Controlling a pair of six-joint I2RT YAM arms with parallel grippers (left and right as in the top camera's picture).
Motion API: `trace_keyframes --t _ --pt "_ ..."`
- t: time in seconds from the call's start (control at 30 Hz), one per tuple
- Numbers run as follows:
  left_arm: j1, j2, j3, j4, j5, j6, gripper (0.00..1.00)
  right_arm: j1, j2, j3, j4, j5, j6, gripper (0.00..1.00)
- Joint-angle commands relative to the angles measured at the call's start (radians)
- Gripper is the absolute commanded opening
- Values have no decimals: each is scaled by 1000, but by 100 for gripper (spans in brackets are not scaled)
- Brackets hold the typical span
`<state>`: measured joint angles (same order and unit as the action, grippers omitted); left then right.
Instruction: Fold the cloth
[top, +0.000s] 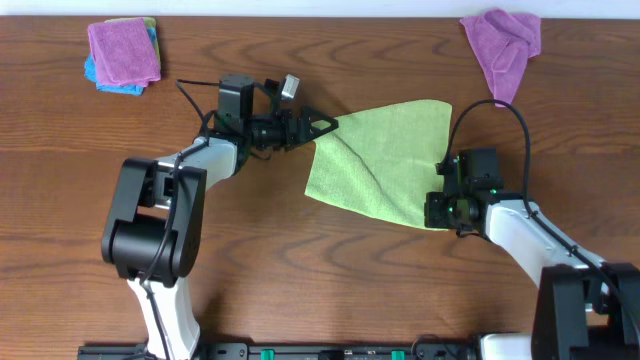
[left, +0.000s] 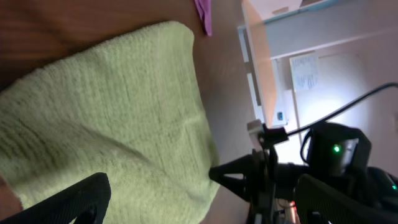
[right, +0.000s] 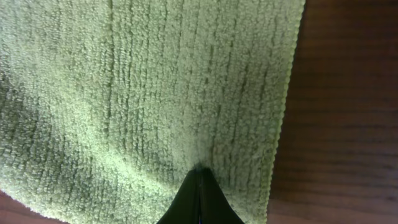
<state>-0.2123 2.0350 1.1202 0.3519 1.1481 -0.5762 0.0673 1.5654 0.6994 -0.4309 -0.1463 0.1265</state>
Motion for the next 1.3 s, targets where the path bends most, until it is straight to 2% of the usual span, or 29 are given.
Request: trace_keyframes --t 0.0,0.17,0.33,0.5,0.77,0.97,1.0,1.07,1.1,1.13,1.17,1.2,1.27 --pt "2 -84 10 -125 -64 154 96 16 42 29 -38 3 23 1" --pt "-5 -227 10 -520 -349 418 96 17 42 168 -117 0 2 1" --pt "-45 -315 10 -669 -540 481 96 16 29 282 -169 0 -17 1" --pt "-146 -306 10 -744 -624 491 96 16 -20 353 -183 17 -42 1" --pt "-289 -305 10 -809 -846 491 96 16 -56 361 -179 16 -42 2" --pt "-300 -296 -3 -808 -844 491 96 16 -59 374 -130 16 -42 1" --pt "-300 -290 -8 -808 -844 491 100 15 -61 380 -124 16 -42 1" --pt "-303 -273 -13 -809 -841 482 67 6 -68 399 -113 16 -47 1" --pt "-304 -267 -13 -808 -841 474 58 0 -71 407 -111 16 -47 2" --pt "-306 -263 -13 -805 -841 458 25 -10 -76 417 -111 16 -47 1" --pt "-306 -261 -13 -802 -842 431 11 -22 -84 430 -112 16 -57 2" --pt "-306 -261 -13 -800 -842 412 6 -32 -89 438 -113 16 -65 1" --pt "-306 -261 -13 -800 -842 394 6 -50 -100 449 -116 16 -65 2"
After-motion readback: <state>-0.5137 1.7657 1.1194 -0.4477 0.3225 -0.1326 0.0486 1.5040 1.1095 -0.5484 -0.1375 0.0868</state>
